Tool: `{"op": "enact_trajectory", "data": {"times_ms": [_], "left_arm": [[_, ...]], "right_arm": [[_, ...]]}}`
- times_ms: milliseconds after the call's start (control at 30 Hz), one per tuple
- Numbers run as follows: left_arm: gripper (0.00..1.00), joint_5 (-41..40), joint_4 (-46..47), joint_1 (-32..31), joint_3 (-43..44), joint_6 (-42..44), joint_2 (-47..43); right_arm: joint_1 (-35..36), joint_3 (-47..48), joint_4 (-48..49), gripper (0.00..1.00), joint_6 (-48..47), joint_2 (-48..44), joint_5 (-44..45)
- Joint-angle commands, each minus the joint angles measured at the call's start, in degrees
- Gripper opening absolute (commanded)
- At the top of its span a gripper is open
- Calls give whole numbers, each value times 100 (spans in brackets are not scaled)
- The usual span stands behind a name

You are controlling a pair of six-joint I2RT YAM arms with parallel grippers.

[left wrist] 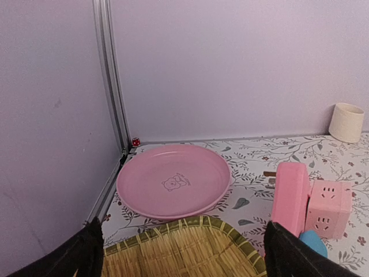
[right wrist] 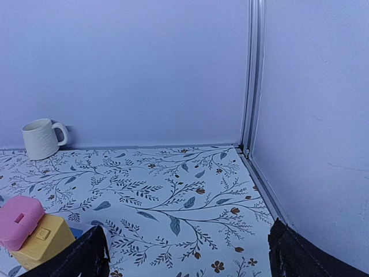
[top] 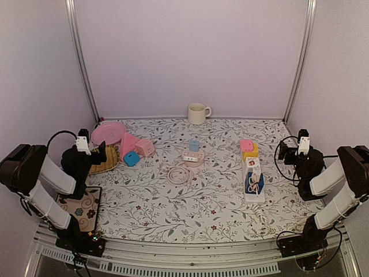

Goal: Pull the plug off the socket

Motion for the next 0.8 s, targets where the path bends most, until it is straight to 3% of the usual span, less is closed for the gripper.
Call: {"op": "enact_trajectory", "data": {"times_ms": [0, 600, 667, 767], "left_arm": [[97, 40, -1, 56, 74, -4, -22], [97, -2, 18, 55, 69, -3, -35], [97, -313, -437, 7, 281, -60, -236], [97, -517, -2257, 4, 1210, -158, -563]], "right_arm": [[-38, 74, 31, 99, 81, 41, -56], [-36, 81, 15, 99, 68, 2, -110], [-38, 213, -379, 99, 14, -152, -237], [-30, 883, -1971, 99, -41, -660, -369]]}}
